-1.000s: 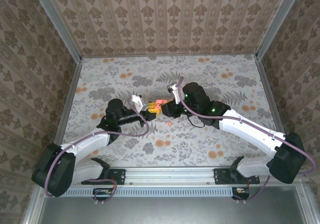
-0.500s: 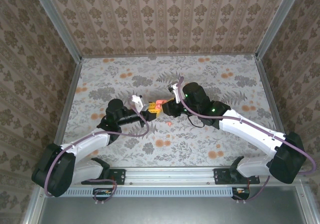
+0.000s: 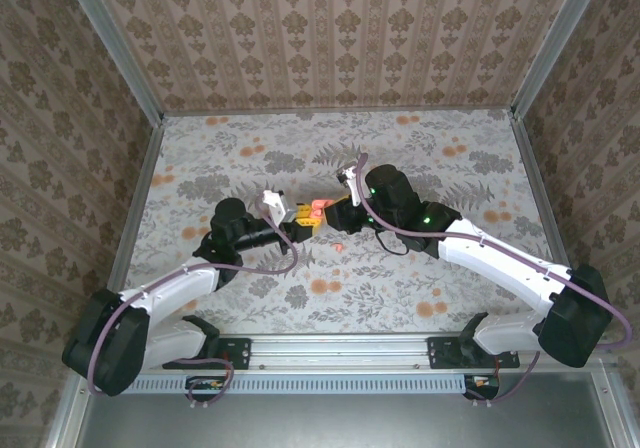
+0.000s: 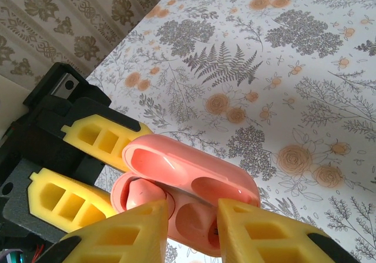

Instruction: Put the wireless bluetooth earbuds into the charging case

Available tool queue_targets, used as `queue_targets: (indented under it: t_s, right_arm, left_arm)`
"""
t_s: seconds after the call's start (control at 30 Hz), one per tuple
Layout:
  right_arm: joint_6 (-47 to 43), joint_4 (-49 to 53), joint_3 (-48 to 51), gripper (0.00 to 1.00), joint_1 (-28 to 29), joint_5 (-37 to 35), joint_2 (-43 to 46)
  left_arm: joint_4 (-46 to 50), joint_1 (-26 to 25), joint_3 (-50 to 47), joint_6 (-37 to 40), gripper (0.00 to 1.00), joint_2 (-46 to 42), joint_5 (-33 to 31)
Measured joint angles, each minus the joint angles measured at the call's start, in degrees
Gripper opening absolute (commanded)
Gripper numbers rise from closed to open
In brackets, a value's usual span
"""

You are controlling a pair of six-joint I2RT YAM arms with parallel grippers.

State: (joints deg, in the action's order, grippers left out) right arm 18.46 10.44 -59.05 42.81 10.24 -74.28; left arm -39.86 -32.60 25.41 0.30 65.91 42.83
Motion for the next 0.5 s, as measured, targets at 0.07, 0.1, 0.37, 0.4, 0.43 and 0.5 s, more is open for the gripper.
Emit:
queue_targets:
  t_s: [0.07, 0.1, 0.37, 0.4, 0.43, 0.5]
  right_arm:
    - [0.00, 0.00, 0.00, 0.29, 0.00, -0.22, 0.00]
    - [0.00, 0.00, 0.00, 0.29, 0.00, -0.46, 0.00]
    - [0.00, 0.02, 0.11, 0.30, 0.00, -1.03, 0.74]
    - [0.00, 0.02, 0.33, 0.31, 0.00, -1.03, 1.38]
    - [0.02, 0.04, 0.66, 0.33, 0.00, -1.03, 2.36]
    - [0.17, 0.66, 0.87, 0.34, -0.02, -1.05, 4.22]
  left_arm:
    - [-0.02, 0.00, 0.00, 0.00, 0.07, -0.09, 0.00]
    - [-0.02, 0.00, 0.00, 0.00, 0.07, -0.09, 0.00]
    - [0.00, 0.00, -0.02, 0.02, 0.07, -0.09, -0.13]
    - [0.00, 0.00, -0.02, 0.02, 0.07, -0.11, -0.26]
    - [0.02, 0.00, -0.02, 0.02, 0.07, -0.15, -0.50]
    - [0.07, 0.00, -0.04, 0.02, 0.07, -0.44, -1.16]
